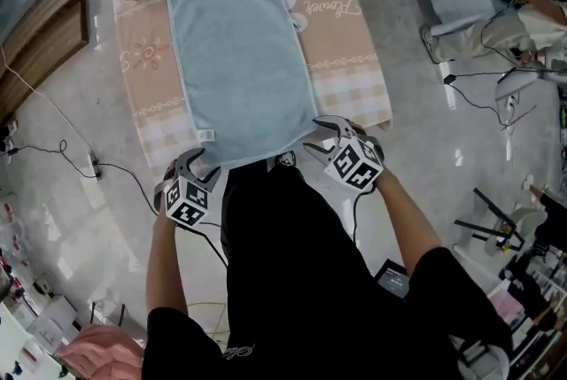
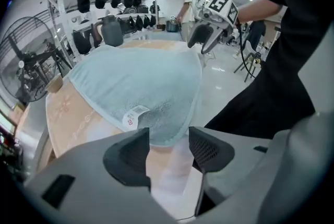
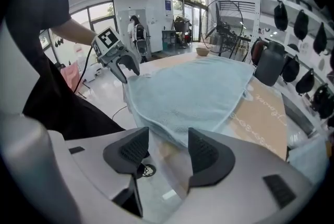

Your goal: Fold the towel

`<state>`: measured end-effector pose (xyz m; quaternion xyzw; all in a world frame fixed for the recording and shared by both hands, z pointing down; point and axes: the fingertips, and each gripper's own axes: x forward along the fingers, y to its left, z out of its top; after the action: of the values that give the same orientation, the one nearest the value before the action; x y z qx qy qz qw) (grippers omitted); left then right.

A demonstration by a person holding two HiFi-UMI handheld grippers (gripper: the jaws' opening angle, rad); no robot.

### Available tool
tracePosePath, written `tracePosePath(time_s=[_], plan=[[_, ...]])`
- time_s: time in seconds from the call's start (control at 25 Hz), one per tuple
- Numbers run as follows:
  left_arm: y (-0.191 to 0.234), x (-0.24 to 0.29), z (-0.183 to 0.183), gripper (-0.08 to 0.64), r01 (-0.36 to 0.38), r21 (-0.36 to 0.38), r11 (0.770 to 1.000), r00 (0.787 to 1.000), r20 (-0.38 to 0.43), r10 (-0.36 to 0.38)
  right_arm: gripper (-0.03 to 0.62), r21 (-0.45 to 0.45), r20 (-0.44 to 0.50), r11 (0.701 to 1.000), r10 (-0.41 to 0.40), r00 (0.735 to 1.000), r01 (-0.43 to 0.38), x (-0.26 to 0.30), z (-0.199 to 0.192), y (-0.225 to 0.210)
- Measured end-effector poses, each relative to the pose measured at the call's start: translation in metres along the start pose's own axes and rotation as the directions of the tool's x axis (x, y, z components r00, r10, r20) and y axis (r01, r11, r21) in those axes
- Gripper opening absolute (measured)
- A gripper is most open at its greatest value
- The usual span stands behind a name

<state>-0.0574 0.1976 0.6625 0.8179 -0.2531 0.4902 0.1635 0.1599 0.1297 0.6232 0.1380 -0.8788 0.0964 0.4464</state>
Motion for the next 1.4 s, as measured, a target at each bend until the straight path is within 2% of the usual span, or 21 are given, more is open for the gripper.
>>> tracePosePath(time_s=[0.12,0.24,0.44,0.48,0.56,0.6,0.64,0.72,0.88,1.04,1.4], plan=[[0.003,0.002,0.001,0.242,0.022,0.044,0.999,1.0,-0.012,-0.022,0.23,-0.066,-0.029,0.998,-0.009,1.0,0.008,0.003,-0.001,-0.005],[0.004,0.002,0.004,0.241,0.02,0.122,0.992,1.0,-0.018,-0.018,0.216,-0.131,-0.058,0.991,-0.01,0.998,0.003,0.007,-0.002,-0.007],[-0.001,0.007,0.007,0.235,0.018,0.196,0.98,0.999,-0.035,-0.011,0.2,-0.178,-0.101,0.984,0.01,0.995,-0.028,0.014,-0.009,-0.006],[-0.002,0.007,0.006,0.219,0.024,0.196,0.98,0.999,-0.039,-0.016,0.16,-0.189,-0.106,0.982,0.0,0.994,-0.02,0.015,-0.01,-0.006],[-0.002,0.007,0.005,0.19,0.017,0.172,0.985,0.999,-0.033,-0.011,0.033,-0.198,-0.103,0.98,-0.025,0.994,0.004,0.017,-0.011,-0.009],[0.001,0.007,0.005,0.106,0.0,0.155,0.988,1.0,-0.023,0.004,0.023,-0.193,-0.098,0.981,-0.028,0.995,0.009,0.017,-0.011,-0.009],[0.002,0.006,0.004,0.046,-0.018,0.14,0.99,1.0,-0.013,0.02,0.023,-0.182,-0.093,0.983,-0.025,0.995,0.008,0.017,-0.011,-0.008],[0.003,0.005,0.003,0.035,-0.039,0.114,0.993,0.999,-0.001,0.039,0.02,-0.154,-0.079,0.988,-0.017,0.997,0.005,0.016,-0.01,-0.006],[0.0,0.003,0.004,0.029,-0.043,0.06,0.997,0.999,0.013,0.042,0.02,-0.082,-0.057,0.997,-0.004,0.998,0.0,0.011,-0.011,-0.003],[-0.013,-0.002,0.002,0.026,-0.028,0.042,0.999,1.0,0.014,0.027,0.018,-0.02,-0.029,1.0,0.013,1.0,-0.013,0.006,-0.015,0.005],[-0.067,-0.02,-0.009,0.025,0.036,-0.015,0.999,0.999,0.006,-0.036,0.018,0.03,-0.002,0.997,0.077,0.997,-0.077,-0.015,-0.036,0.053]])
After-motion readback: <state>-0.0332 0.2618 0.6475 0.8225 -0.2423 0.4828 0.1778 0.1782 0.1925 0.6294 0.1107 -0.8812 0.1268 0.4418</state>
